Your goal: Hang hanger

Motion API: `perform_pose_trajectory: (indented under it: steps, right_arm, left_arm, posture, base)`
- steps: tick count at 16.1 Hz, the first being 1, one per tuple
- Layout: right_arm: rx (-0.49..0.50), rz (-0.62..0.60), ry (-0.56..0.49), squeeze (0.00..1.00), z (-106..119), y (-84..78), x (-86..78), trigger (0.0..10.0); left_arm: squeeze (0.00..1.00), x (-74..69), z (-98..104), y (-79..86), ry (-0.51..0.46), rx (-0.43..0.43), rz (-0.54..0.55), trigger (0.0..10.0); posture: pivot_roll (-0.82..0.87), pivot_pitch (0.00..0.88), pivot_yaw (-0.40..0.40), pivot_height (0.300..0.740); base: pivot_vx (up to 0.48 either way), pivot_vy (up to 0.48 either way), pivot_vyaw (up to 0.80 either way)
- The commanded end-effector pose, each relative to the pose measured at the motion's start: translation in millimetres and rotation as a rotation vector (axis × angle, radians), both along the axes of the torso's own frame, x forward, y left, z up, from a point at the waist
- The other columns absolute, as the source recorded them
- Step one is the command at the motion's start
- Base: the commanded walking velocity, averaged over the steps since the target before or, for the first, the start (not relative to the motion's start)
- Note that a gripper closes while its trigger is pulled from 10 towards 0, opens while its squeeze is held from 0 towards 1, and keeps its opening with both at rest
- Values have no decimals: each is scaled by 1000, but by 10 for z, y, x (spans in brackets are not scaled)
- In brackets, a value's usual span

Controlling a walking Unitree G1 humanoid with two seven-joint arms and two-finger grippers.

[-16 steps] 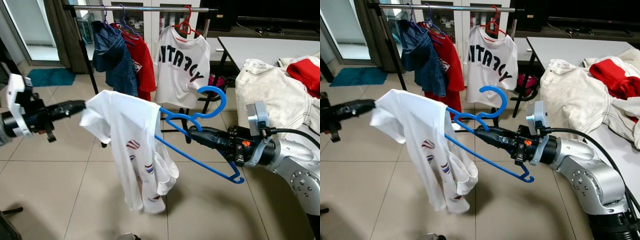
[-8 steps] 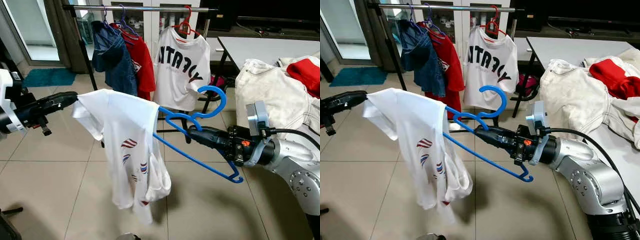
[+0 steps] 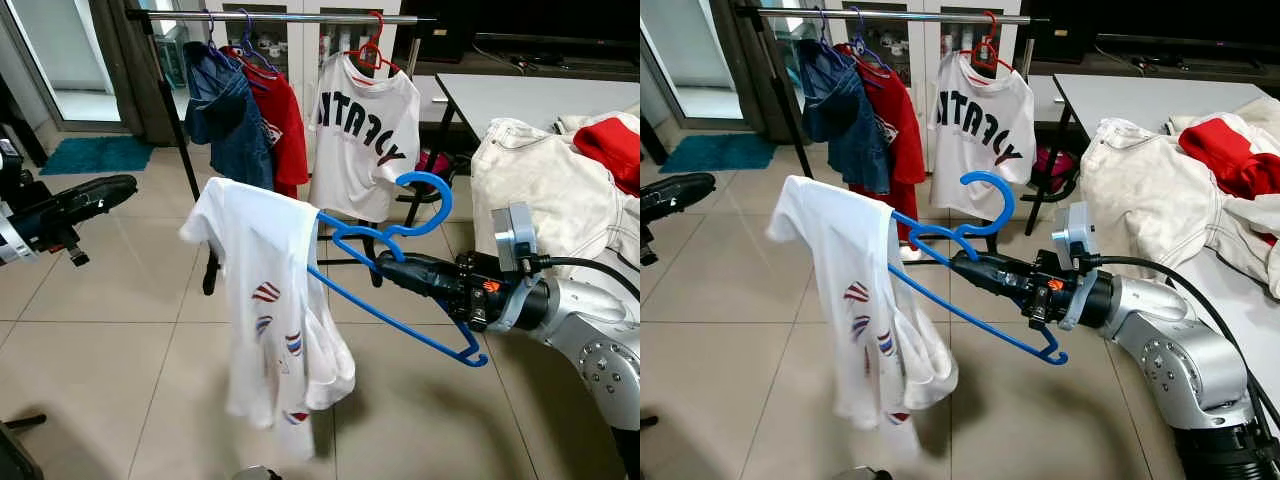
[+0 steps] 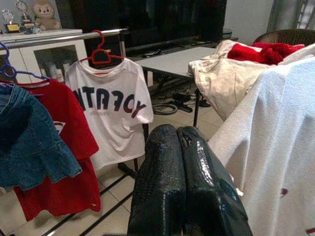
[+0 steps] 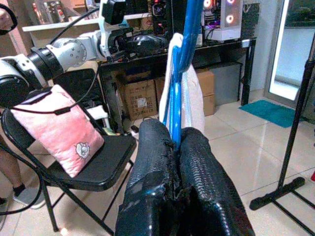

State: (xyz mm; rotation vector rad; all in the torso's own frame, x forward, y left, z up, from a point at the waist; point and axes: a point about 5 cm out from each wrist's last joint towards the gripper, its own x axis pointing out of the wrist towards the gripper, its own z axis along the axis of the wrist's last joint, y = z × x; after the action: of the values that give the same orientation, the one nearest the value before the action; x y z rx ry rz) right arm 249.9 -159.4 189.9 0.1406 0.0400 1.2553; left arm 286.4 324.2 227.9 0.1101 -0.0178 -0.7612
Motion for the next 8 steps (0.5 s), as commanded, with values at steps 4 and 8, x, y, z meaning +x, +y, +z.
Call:
perform_pose_trajectory:
  steps: [4, 8]
  right_arm:
    - [-43, 23, -72, 0, 90, 18, 30, 10000]
    - [-176, 54, -165, 0, 129, 102, 73, 10000]
  left_arm:
    - [1000, 154, 186, -336, -52, 32, -165, 10000]
    - [1000, 396, 388, -833, -15, 58, -478, 10000]
  posture:
    - [-85, 0, 27, 740]
    - [-84, 0, 44, 740]
  base:
    - [0, 0, 0]
    - [0, 0, 0]
